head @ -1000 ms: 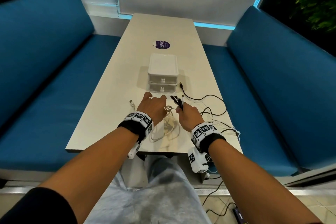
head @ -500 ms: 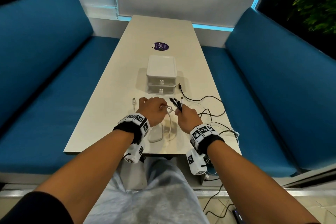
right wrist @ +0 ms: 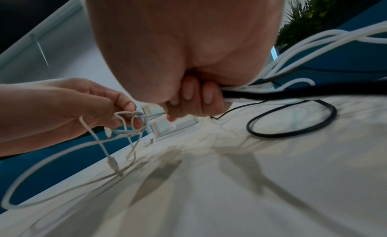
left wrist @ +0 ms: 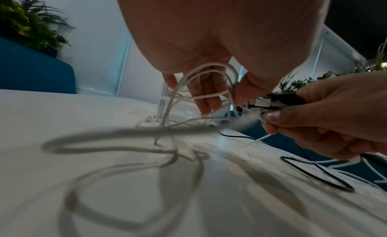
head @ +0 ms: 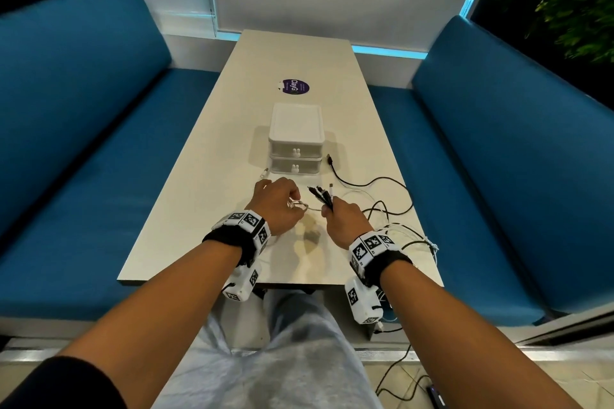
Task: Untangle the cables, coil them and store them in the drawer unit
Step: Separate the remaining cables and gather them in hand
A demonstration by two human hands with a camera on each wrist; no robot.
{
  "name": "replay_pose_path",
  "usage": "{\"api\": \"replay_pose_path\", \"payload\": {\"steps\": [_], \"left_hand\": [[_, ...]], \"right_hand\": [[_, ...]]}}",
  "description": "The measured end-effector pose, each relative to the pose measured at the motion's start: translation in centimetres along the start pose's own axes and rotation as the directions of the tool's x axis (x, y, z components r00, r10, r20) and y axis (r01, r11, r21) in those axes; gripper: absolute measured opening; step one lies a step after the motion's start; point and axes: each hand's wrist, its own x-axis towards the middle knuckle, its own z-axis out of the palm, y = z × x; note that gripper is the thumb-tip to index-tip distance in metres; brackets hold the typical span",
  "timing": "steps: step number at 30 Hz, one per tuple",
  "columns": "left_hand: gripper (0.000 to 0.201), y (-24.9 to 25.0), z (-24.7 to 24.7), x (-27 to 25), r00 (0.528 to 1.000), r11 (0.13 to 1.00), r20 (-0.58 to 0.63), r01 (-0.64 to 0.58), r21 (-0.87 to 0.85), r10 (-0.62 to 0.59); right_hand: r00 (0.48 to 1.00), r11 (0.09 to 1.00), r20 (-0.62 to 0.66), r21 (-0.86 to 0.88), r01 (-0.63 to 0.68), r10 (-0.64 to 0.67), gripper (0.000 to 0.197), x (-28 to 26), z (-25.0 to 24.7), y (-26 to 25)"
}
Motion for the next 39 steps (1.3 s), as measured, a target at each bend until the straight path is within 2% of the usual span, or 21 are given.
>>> {"api": "replay_pose_path", "payload": {"steps": [2,5,7,9,10,12,16,17,20,22,24,28,32,34,36,39], "left_hand": [[0.030,-0.6,-0.1,0.0,0.998,0.999,-0.021,-0.054,0.002,0.054],[0.056,-1.4,0.0,-0.4,0.988,0.998,-0.144,-0.062,-0.029,0.057],[0.069,-1.4,0.1,-0.8,0.973,0.996,-0.219,-0.071,0.048,0.079],[0.076,-1.2,0.2,-1.1,0.974,0.990,-0.216,-0.043,0.131,0.071],[0.077,-1.1,0.2,-1.2,0.983,0.987,-0.177,-0.020,0.158,0.048],[0.072,-1.1,0.4,-1.4,0.997,0.986,-0.081,0.006,0.165,0.008],[0.021,-2.1,1.1,-1.3,1.000,0.999,-0.003,0.010,0.043,-0.010],[0.015,-2.3,1.1,-1.3,0.999,0.999,0.013,0.034,-0.019,-0.034],[0.020,-1.7,0.8,-1.3,0.996,0.975,0.054,0.082,-0.208,-0.073],[0.027,-1.3,0.6,-1.4,0.996,0.963,0.064,0.074,-0.259,-0.059],[0.025,-1.2,0.8,-1.5,0.998,0.965,0.054,0.054,-0.256,-0.041],[0.020,-1.9,1.1,-1.6,0.999,0.998,0.040,0.016,-0.055,-0.013],[0.026,-2.0,1.3,-2.0,0.997,0.976,0.070,0.058,-0.208,-0.044],[0.029,-1.5,1.4,-2.0,0.997,0.949,0.011,0.078,-0.306,-0.078],[0.029,-0.9,1.6,-1.7,0.986,0.893,-0.026,0.136,-0.429,-0.163],[0.023,-0.6,1.8,-1.0,0.953,0.775,0.017,0.257,-0.578,-0.303]], "right_hand": [[0.999,0.999,-0.003,0.040,-0.032,0.032,0.034,0.1,-0.2,0.3],[0.999,0.995,0.008,0.092,-0.049,0.048,0.032,0.1,-0.3,0.6],[0.999,0.994,0.015,0.099,-0.040,0.039,0.032,0.1,-0.2,0.4],[0.999,0.993,0.016,0.109,-0.042,0.040,0.031,0.1,0.0,0.3],[0.999,0.993,0.012,0.112,-0.041,0.040,0.030,0.1,0.0,0.3],[0.999,0.991,-0.002,0.126,-0.051,0.051,0.030,0.1,0.1,0.4],[0.997,0.984,-0.004,0.162,-0.071,0.072,0.030,0.1,0.1,0.5],[0.997,0.984,0.000,0.161,-0.071,0.072,0.031,0.1,0.1,0.5],[0.997,0.982,0.004,0.170,-0.077,0.077,0.031,0.2,0.3,0.6],[0.996,0.981,0.005,0.176,-0.085,0.086,0.031,0.1,0.3,0.6],[0.995,0.979,-0.004,0.181,-0.096,0.098,0.032,0.1,0.3,0.7],[0.993,0.975,-0.023,0.195,-0.110,0.116,0.033,0.0,0.3,0.6],[0.993,0.977,-0.003,0.182,-0.113,0.115,0.034,0.1,0.4,0.5],[0.993,0.978,0.018,0.176,-0.114,0.113,0.035,0.1,0.5,0.4],[0.994,0.976,0.030,0.184,-0.113,0.109,0.034,0.1,0.5,0.5],[0.994,0.968,0.030,0.226,-0.108,0.104,0.033,0.1,0.3,0.6]]}}
